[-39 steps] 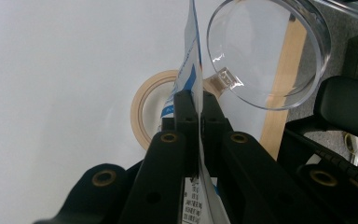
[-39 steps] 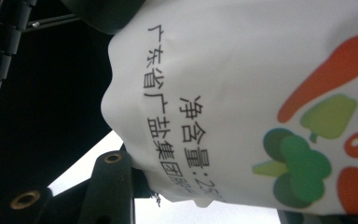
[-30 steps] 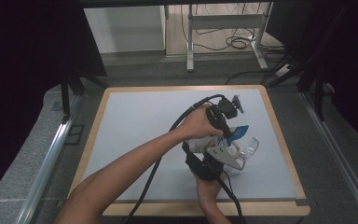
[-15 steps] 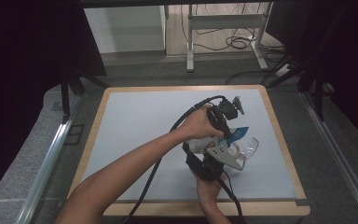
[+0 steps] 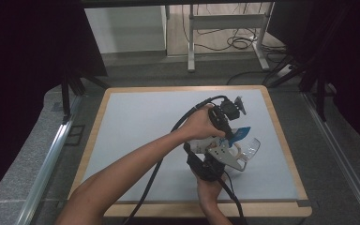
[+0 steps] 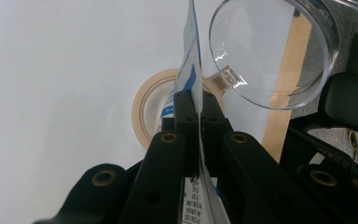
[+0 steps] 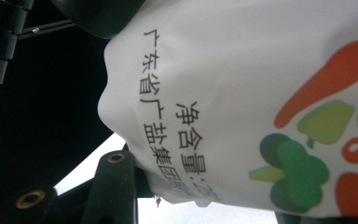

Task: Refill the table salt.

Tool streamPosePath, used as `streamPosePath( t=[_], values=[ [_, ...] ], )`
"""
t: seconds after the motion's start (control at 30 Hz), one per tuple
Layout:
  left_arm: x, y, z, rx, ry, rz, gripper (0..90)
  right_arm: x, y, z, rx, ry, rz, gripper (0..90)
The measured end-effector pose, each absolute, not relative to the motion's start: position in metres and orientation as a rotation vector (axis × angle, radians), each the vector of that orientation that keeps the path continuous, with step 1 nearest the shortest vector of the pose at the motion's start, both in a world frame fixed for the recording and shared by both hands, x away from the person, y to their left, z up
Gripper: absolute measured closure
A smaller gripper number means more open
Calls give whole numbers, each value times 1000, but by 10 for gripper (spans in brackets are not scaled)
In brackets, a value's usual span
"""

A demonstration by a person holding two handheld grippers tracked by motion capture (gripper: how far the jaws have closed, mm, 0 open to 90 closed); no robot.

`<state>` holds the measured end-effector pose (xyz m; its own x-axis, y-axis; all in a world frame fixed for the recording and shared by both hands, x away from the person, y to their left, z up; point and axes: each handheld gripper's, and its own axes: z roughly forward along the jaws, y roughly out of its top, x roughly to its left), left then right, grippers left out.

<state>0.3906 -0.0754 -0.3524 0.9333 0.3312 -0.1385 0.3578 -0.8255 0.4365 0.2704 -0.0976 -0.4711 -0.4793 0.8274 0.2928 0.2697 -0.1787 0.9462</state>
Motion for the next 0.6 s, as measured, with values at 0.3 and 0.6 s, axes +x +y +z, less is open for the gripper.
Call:
streamPosePath(
  t=[0.3,0.6],
  values=[
    [392,-79,-354,2643,495,-80,896,271,-98,-472,1278,1645,1716,568],
    [392,-87,-359,2666,483,-87,896,270,-102,-475,1300,1629,1713,569]
  ],
)
